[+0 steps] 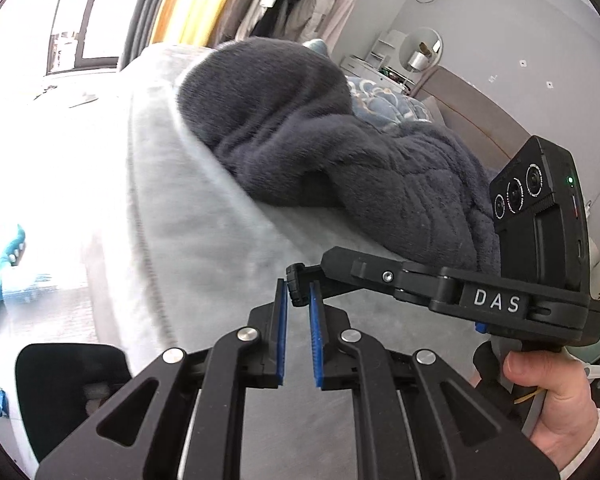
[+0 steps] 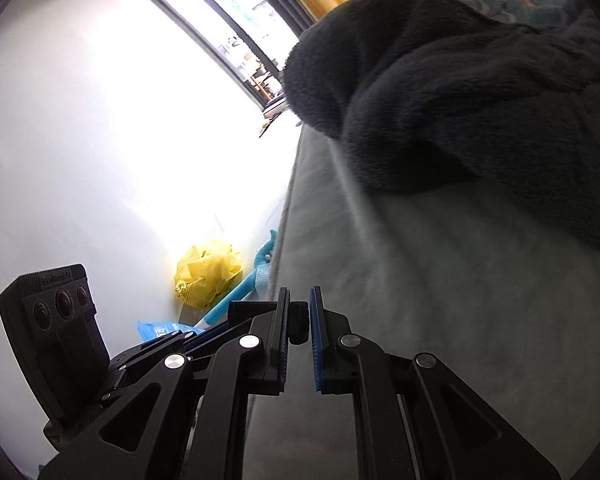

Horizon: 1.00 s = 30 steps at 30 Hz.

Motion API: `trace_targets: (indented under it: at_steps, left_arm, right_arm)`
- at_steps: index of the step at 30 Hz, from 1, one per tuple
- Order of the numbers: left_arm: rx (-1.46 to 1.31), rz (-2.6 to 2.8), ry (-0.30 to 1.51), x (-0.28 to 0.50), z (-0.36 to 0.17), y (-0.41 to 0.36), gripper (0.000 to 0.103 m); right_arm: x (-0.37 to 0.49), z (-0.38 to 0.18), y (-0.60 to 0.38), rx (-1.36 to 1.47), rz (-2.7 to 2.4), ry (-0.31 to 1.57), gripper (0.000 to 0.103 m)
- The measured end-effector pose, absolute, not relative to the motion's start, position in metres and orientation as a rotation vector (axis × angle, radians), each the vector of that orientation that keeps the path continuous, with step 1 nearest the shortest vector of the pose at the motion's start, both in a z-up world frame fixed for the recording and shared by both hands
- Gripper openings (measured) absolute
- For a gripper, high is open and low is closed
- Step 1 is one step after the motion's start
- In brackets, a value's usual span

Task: Collect trash
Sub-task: 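Carry the black clip over the black bin and open the right tool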

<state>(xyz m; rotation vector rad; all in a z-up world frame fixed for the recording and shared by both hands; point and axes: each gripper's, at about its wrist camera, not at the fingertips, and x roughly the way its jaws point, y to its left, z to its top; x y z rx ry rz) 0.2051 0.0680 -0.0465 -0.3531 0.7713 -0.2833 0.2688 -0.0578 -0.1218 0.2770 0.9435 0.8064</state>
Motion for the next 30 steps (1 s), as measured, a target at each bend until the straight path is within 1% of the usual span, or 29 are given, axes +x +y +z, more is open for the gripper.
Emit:
trace_targets:
  at_steps: [15,26,30]
  left_arm:
    - [-0.346,-0.170,0.782,0.180,-0.049,0.144,0.011]
    - [-0.324,-0.109,0.858,0.156,-0.067,0.190,0.011]
    - [-0.321,-0.101,0.892,0.150,-0.076,0.204,0.011]
  right_arm:
    - [0.265,-0.142,0.038,0.198,0.911,0.988,0.009]
    - [0.254,-0.178,0.103,0.190,0.993,1.120,0.009]
    - [0.247,-0.188,0.120,0.165,0.978,1.152,0.012]
